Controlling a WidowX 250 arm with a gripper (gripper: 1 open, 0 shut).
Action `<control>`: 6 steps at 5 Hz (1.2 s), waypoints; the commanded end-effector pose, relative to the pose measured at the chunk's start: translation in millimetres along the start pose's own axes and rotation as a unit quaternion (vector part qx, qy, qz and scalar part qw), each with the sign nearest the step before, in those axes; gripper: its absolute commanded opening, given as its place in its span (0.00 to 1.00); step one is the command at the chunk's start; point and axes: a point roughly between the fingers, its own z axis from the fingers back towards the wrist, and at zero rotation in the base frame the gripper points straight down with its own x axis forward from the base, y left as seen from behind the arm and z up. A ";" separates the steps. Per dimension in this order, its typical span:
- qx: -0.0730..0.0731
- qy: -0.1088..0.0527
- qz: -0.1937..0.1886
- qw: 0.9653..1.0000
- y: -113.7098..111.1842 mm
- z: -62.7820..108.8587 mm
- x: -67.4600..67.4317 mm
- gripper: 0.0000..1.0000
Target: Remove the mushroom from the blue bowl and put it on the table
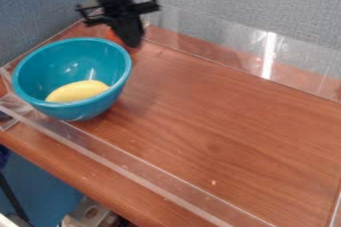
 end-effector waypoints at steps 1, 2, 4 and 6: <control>-0.011 -0.018 -0.074 0.997 -39.1 18.8 7.7 0.00; -0.025 0.002 -0.135 0.991 -60.4 23.4 0.9 0.00; -0.056 0.047 -0.290 0.954 -69.3 33.4 -39.8 0.00; -0.034 0.065 -0.314 0.946 -50.6 22.2 -49.9 1.00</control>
